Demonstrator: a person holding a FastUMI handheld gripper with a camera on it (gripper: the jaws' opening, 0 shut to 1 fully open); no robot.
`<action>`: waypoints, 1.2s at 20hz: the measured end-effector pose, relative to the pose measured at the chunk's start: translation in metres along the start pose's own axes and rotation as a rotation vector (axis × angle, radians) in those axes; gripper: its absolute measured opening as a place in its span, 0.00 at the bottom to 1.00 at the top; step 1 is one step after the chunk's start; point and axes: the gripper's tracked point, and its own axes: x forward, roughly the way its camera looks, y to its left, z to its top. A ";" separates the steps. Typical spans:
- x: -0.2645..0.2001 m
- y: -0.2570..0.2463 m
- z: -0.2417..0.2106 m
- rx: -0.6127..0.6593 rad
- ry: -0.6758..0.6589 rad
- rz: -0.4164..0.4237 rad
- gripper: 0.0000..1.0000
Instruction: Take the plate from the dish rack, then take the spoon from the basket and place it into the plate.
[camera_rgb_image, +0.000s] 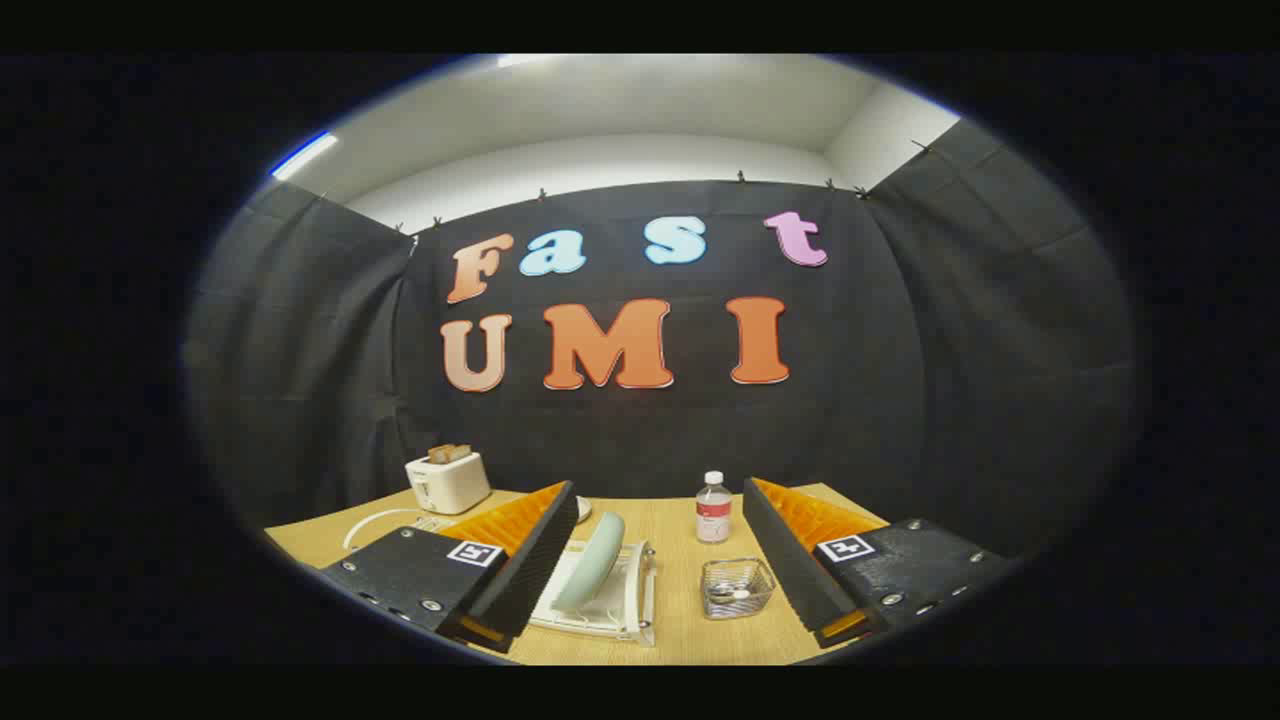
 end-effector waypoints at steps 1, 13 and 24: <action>0.001 -0.004 -0.003 0.002 0.005 -0.012 0.99; 0.004 0.004 -0.024 0.013 0.078 -0.016 0.98; 0.021 0.018 -0.048 0.018 0.185 -0.042 0.99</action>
